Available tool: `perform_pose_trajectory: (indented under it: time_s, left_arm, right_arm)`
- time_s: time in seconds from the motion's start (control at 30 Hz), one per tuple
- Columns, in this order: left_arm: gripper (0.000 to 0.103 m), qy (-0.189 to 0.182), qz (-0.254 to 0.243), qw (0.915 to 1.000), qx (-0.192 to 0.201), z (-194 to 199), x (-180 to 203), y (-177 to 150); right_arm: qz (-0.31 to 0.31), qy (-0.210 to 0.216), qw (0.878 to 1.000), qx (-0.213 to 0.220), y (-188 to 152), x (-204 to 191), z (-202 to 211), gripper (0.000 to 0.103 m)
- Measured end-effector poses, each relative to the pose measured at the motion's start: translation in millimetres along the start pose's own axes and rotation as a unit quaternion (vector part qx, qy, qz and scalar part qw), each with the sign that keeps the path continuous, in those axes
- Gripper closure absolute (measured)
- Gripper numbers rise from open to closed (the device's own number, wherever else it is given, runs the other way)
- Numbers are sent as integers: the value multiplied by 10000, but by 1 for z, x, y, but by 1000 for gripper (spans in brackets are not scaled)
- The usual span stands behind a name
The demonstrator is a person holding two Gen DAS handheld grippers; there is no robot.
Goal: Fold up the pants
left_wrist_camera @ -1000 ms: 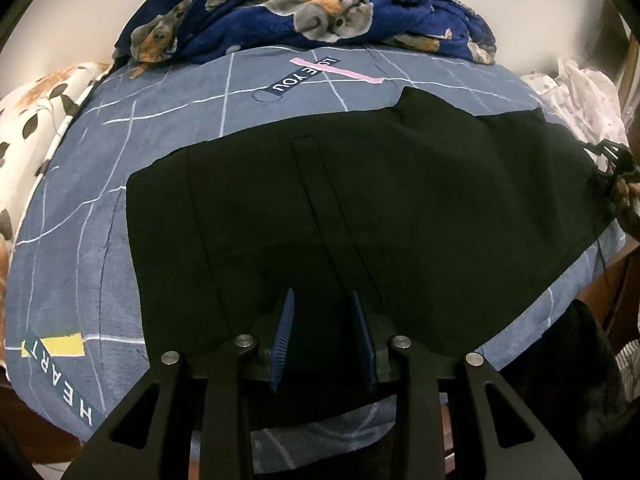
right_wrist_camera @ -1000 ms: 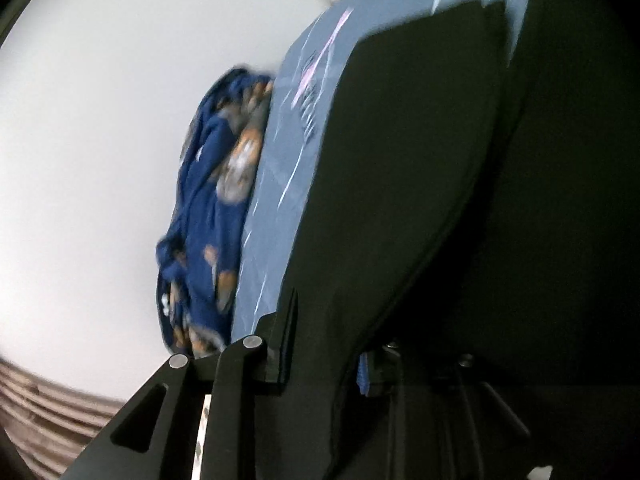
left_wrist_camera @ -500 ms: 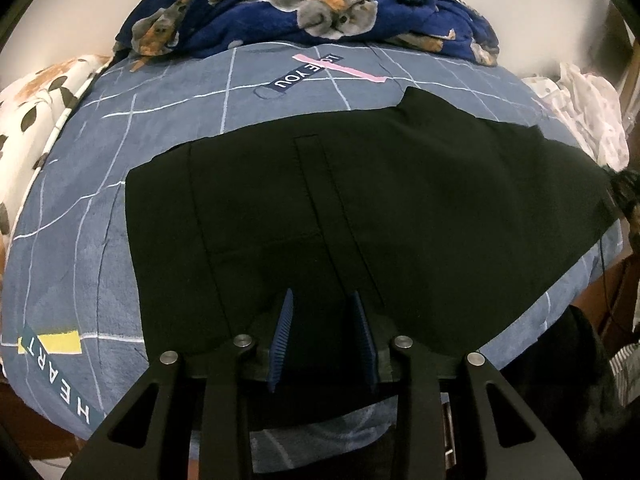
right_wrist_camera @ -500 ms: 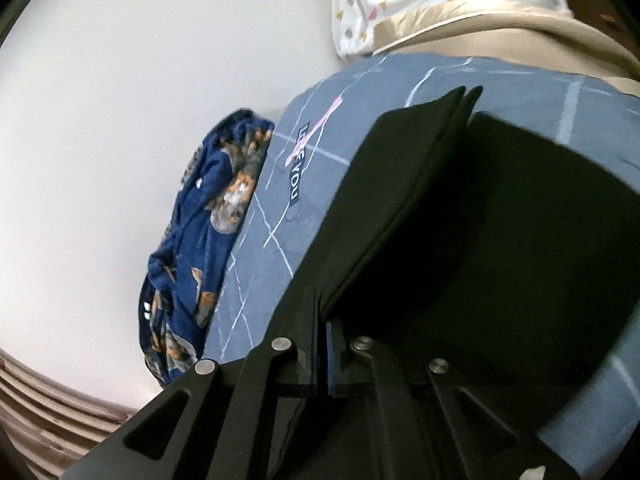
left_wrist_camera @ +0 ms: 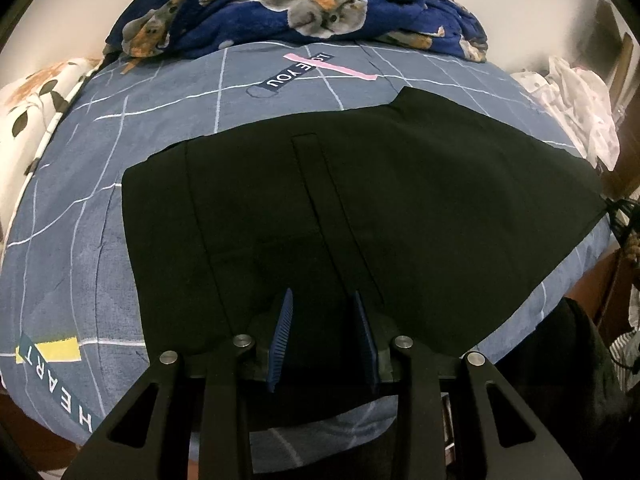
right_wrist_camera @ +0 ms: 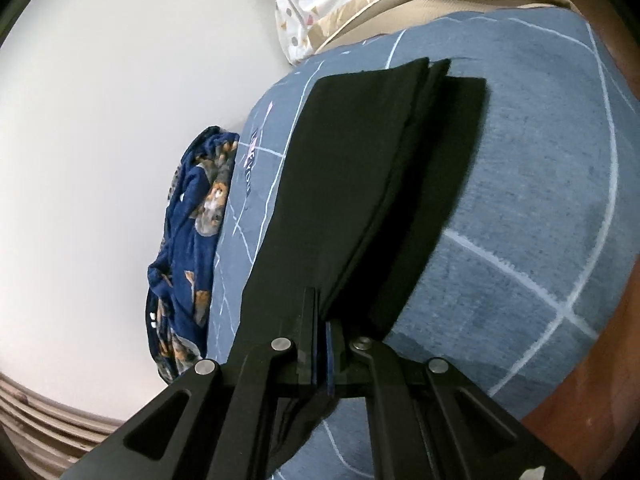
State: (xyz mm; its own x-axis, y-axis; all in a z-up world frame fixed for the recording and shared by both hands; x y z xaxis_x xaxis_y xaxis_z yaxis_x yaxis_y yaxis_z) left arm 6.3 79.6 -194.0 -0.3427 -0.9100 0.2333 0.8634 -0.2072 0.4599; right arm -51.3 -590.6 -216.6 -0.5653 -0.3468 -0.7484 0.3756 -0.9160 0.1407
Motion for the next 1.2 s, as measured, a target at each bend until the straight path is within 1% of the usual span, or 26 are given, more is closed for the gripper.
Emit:
perform_pose_trajectory:
  time_s: [0.1, 0.2, 0.3, 0.37, 0.43, 0.5, 0.53, 0.57, 0.6, 0.63, 0.7, 0.73, 0.83, 0.9, 0.93, 0.97, 1.0, 1.03, 1.2]
  left_arm:
    - [70, 4, -55, 10000, -14, 0, 1, 0]
    - [70, -13, -69, 10000, -20, 0, 1, 0]
    - [70, -48, -82, 10000, -11, 0, 0, -1]
    - [69, -67, -95, 9999, -16, 1, 0, -1]
    - [67, -81, -117, 9999, -23, 1, 1, -1]
    - [60, -98, -148, 9998, -38, 0, 4, -1]
    - [58, -123, -156, 9998, -44, 0, 5, 0]
    - [52, -155, -180, 9997, -55, -1, 7, -1]
    - [47, -151, -221, 9996, -62, -2, 10, -1]
    - [45, -128, -269, 9995, -66, -3, 12, 0]
    - [38, -65, -386, 9992, -73, -5, 18, -2]
    - [37, -19, -444, 9990, -69, -5, 20, -2]
    - [36, 39, -537, 9985, -41, -5, 22, -4]
    - [36, 10, -488, 9988, -30, -4, 20, -4]
    - [36, -1, -473, 9989, -28, -4, 19, -4]
    - [36, 18, -478, 9989, -24, -4, 19, -3]
    - [36, 50, -494, 9988, -18, -4, 18, -3]
    - [36, 62, -502, 9987, -12, -3, 18, -4]
    - [36, 49, -424, 9991, 30, 1, 12, -4]
  right_arm:
    - [-100, 61, 9999, 14, 2, 2, 4, 99]
    - [-145, 33, 9999, 66, 5, 5, 12, 99]
    - [-216, -137, 9997, 22, 7, 13, 12, 100]
    - [-236, 71, 9997, -86, 7, 15, 11, 99]
    - [-198, 174, 9995, -154, 5, 11, 14, 94]
    - [-208, 391, 9988, -230, 1, 4, 16, 90]
    - [-196, 422, 9986, -264, -2, 1, 15, 80]
    - [-120, 493, 9980, -372, -9, -7, 12, 67]
    - [-65, 535, 9974, -471, -14, -12, 8, 63]
    - [-3, 556, 9965, -629, -23, -19, 2, 61]
    - [69, 623, 9940, -897, -41, -28, -10, 61]
    - [84, 631, 9932, -975, -47, -31, -13, 61]
    - [113, 690, 9887, -1324, -71, -41, -30, 61]
    - [264, 628, 9877, -1404, -81, -47, -37, 68]
    - [348, 615, 9871, -1440, -86, -49, -41, 81]
    - [390, 552, 9869, -1464, -88, -49, -44, 97]
    - [431, 382, 9870, -1501, -91, -47, -47, 97]
    - [395, 329, 9872, -1511, -93, -43, -48, 99]
    - [469, 222, 9879, -1463, -96, -35, -38, 100]
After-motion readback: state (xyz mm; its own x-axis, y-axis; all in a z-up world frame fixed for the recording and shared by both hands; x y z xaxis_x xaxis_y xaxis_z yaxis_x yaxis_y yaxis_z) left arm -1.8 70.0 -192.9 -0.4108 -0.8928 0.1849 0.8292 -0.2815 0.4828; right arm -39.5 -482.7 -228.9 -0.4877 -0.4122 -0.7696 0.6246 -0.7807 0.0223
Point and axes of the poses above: each gripper's, at about its wrist camera, not at the fingertips, and z roughly against the way its jaws point, x to its right, y to its top, the point moved 2 cm from there along -z, roughly the way its jaws point, and after that the axes turned 8 degrees about -y, right-handed, at the moved point
